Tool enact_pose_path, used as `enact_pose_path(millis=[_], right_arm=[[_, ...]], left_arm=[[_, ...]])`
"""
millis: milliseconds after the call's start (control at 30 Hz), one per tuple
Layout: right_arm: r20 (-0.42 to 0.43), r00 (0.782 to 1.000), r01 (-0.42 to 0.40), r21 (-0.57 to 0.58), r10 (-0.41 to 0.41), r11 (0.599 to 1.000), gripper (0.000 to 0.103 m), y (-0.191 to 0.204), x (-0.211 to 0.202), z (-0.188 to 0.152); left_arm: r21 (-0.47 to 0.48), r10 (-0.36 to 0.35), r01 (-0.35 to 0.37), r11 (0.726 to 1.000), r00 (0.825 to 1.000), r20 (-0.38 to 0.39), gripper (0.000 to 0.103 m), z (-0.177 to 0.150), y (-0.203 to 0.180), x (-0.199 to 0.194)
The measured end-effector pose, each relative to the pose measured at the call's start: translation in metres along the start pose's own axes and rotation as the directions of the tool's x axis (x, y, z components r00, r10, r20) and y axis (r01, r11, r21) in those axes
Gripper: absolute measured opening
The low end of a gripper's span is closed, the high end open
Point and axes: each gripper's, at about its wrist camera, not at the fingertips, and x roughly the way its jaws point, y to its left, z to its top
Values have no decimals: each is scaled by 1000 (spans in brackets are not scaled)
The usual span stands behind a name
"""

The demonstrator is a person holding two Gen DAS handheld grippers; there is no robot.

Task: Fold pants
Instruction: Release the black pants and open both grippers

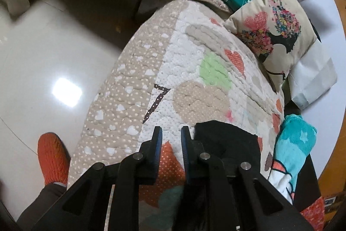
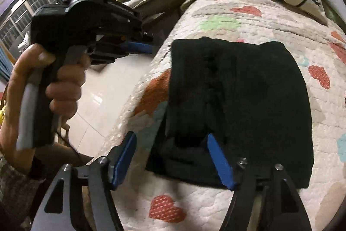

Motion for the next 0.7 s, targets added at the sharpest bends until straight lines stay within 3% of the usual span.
enact_pose_path(millis=[100,167,233,300,333,433,500,700], right_arm=[[-9,999,-38,8,38,999,74,-3,-8,-5],[-11,999,-44,23,44,999,74,-12,-16,-10],[-15,998,-56,54,57,997,74,-25,-25,-16],[-18,998,-61,95,63,994,74,-38,-35,-23],[-13,998,-65,109,67,992,74,-43,-39,-26],[17,998,-66,175,64,982,74,-64,-54,-34],[40,997,-67,221,60,973,74,-77,-63,-39],[96,995,-49,292,22,955,74,-97,-81,-37]], left_arm=[[96,9,-12,995,1000,29,16,-11,-23,-5],[195,14,-23,980,999,46,24,-23,-46,-5],[320,43,-61,945,997,63,35,-39,-72,1],[386,84,-102,917,994,65,36,-48,-86,10],[414,142,-156,897,988,65,36,-53,-90,18],[438,242,-246,865,968,66,37,-55,-85,30],[431,278,-283,857,958,77,47,-54,-79,30],[352,307,-319,880,947,90,50,-51,-54,21]])
